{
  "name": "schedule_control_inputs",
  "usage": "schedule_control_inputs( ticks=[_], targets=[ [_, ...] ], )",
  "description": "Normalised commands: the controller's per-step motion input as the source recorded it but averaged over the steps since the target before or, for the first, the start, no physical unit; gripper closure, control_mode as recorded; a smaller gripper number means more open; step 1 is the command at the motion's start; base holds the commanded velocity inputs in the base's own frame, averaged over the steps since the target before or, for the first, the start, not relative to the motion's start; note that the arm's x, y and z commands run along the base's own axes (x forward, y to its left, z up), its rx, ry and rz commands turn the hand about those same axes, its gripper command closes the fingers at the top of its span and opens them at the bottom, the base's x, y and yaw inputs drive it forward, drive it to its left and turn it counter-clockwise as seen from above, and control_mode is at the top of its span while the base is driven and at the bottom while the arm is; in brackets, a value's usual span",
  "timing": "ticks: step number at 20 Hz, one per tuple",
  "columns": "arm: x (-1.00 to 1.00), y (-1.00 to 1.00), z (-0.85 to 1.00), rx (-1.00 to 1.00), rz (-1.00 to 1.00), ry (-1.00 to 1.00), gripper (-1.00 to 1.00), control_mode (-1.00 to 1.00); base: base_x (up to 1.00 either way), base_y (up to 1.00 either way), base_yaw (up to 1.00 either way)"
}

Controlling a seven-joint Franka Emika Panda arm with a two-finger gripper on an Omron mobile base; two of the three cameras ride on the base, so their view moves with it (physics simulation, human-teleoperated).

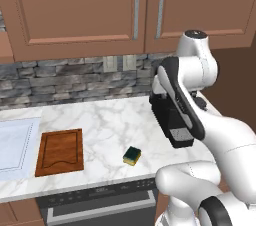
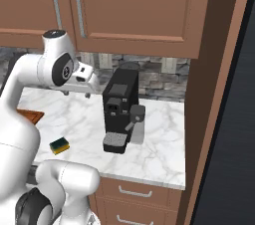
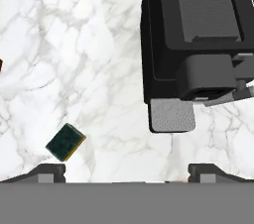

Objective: Pick up the sponge from the counter and clean the cutting board by briefly scrubbing or pressing down on the cutting board. Once finished, release the sponge.

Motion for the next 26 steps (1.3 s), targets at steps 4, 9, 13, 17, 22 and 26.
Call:
schedule_control_inputs(
  ticks=[4,9,13,17,22,26],
  targets=[
    [-0.19,-0.42,0.00,0.10,-0.19,0.00,-1.00,-1.00,0.00,0.00,0.00],
    [-0.17,-0.21,0.00,0.05,-0.12,0.00,-1.00,-1.00,0.00,0.00,0.00],
    [-0.03,0.08,0.00,0.00,0.00,0.02,-1.00,-1.00,0.00,0.00,0.00],
    [0.00,0.29,-0.02,0.00,0.00,0.03,-1.00,-1.00,0.00,0.00,0.00],
    [0.00,0.12,-0.02,-0.01,0.00,0.01,-1.00,1.00,0.07,0.68,-0.02],
    [0.00,0.00,0.00,0.00,0.00,0.00,-1.00,1.00,0.17,0.95,-0.07]
  ],
)
